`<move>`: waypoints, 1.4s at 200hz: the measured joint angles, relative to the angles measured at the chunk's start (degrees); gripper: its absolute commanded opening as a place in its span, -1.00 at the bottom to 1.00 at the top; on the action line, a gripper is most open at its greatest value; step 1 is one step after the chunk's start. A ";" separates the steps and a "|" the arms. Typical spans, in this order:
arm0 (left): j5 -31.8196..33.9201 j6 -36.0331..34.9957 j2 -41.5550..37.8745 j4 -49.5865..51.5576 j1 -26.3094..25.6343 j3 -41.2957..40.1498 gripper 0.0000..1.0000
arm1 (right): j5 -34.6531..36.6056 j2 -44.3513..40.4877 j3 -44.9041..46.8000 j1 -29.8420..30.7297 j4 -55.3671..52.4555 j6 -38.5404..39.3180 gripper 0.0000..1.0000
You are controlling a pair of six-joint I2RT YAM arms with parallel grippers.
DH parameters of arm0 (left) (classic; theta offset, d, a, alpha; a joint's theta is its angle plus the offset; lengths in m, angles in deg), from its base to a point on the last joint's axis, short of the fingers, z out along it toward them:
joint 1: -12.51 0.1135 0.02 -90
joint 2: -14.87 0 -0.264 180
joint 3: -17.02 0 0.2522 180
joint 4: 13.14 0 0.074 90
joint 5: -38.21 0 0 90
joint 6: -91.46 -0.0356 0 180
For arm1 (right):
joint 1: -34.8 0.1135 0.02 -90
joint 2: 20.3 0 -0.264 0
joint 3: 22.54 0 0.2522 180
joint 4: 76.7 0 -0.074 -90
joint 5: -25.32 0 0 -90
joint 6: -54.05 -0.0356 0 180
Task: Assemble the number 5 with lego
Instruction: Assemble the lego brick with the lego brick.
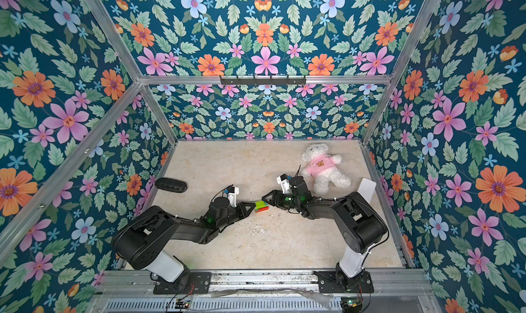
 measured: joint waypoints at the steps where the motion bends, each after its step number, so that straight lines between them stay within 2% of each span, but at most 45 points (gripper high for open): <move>1: -0.02 0.00 0.00 0.00 0.00 0.00 -0.62 | -0.02 0.04 0.00 0.00 0.07 0.00 0.26; 96: -0.07 -0.76 0.04 0.59 0.00 0.50 -0.62 | -2.80 3.74 1.20 0.00 7.48 -3.19 0.18; 164: -0.07 -0.87 0.11 0.66 0.00 0.55 -0.63 | -3.04 4.90 1.51 -0.07 9.79 -5.29 -0.18; 245: -0.07 -0.94 0.04 0.63 0.00 0.55 -0.62 | -2.78 5.33 1.51 -0.07 9.84 -5.27 -0.41; 261: -0.04 -1.03 0.04 0.63 0.00 0.52 -0.62 | -2.69 5.18 1.49 -0.07 9.53 -5.25 -0.38; 280: -0.02 -1.03 0.00 0.63 0.04 0.50 -0.62 | -2.58 4.96 1.40 -0.02 8.96 -5.01 -0.02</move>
